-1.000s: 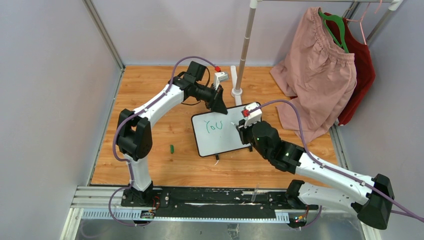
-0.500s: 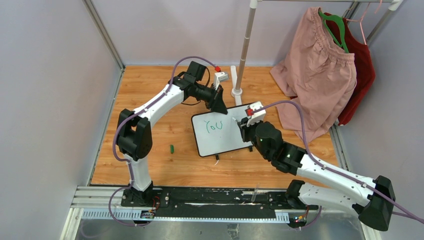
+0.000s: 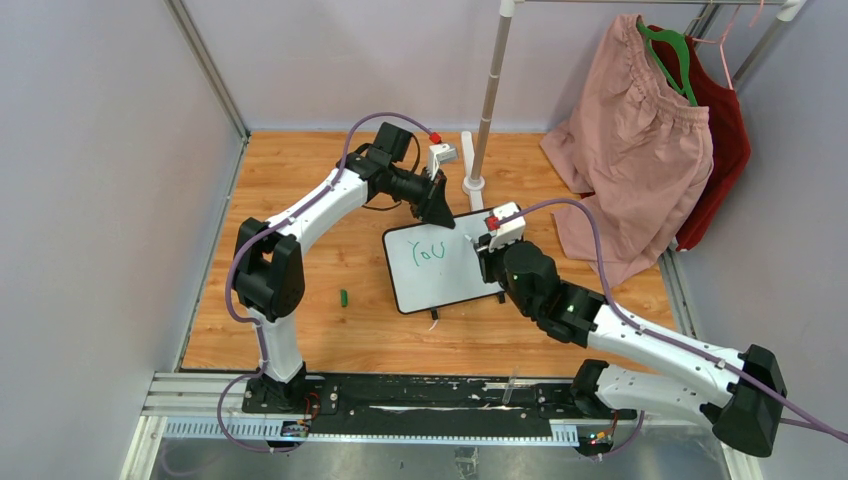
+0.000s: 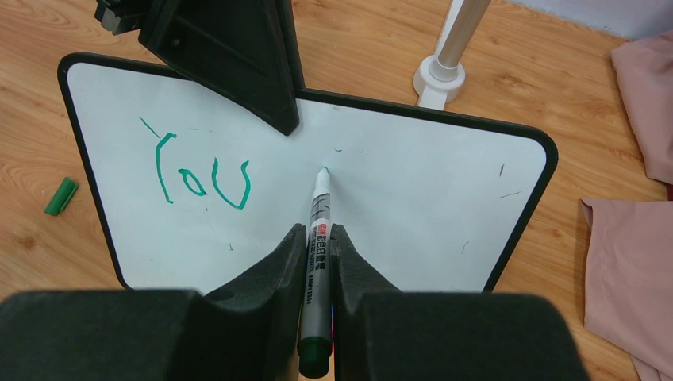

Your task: Write a sentence on the whiteboard

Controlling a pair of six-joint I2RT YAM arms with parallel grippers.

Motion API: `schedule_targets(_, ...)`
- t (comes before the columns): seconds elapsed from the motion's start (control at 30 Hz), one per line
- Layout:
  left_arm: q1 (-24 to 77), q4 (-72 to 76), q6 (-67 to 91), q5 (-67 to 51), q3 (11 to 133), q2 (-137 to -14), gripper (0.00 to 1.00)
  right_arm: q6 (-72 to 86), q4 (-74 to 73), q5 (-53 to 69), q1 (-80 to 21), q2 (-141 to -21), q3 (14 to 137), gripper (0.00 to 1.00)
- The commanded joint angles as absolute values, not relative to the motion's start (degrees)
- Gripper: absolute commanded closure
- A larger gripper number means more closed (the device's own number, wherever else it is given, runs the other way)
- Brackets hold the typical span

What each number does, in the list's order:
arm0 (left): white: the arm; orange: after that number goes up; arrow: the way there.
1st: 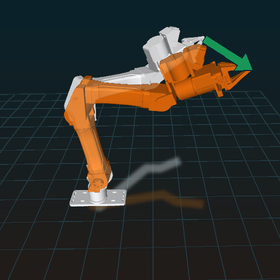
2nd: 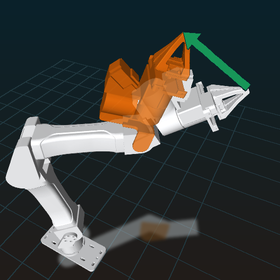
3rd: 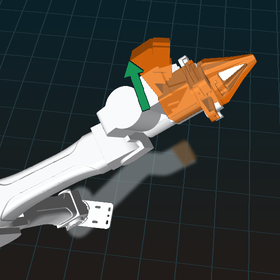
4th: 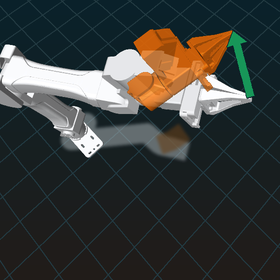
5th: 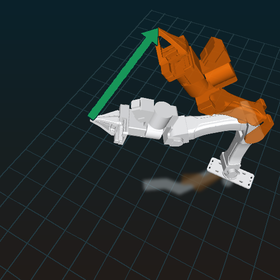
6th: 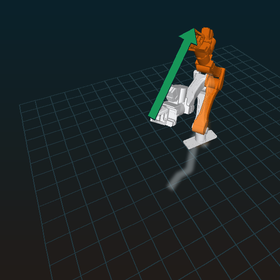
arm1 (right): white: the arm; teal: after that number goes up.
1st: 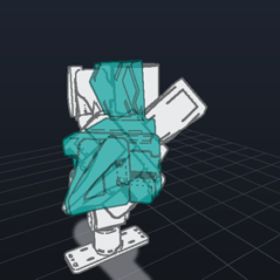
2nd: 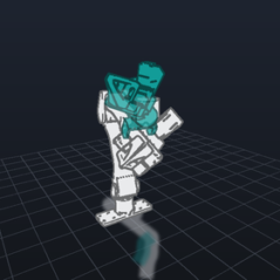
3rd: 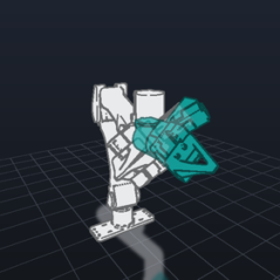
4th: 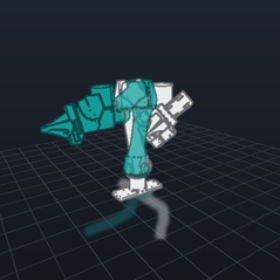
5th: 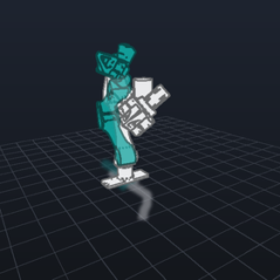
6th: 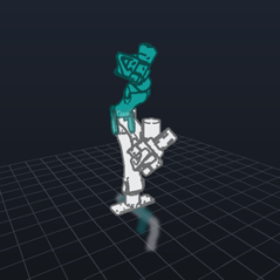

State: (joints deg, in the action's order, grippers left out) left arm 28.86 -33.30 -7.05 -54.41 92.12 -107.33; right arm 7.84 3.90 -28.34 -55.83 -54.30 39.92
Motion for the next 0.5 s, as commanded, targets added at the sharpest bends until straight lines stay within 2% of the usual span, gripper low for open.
schedule_targets(0.0,29.4,-34.3,-7.1,-53.9,91.7,-106.1,1.0,7.4,5.1,-28.0,-55.3,-55.3,41.8,1.0)
schedule_targets(0.47,29.3,-34.2,-7.0,-53.8,91.6,-106.0,1.0,9.6,2.6,-24.0,-55.7,-55.8,40.4,1.0)
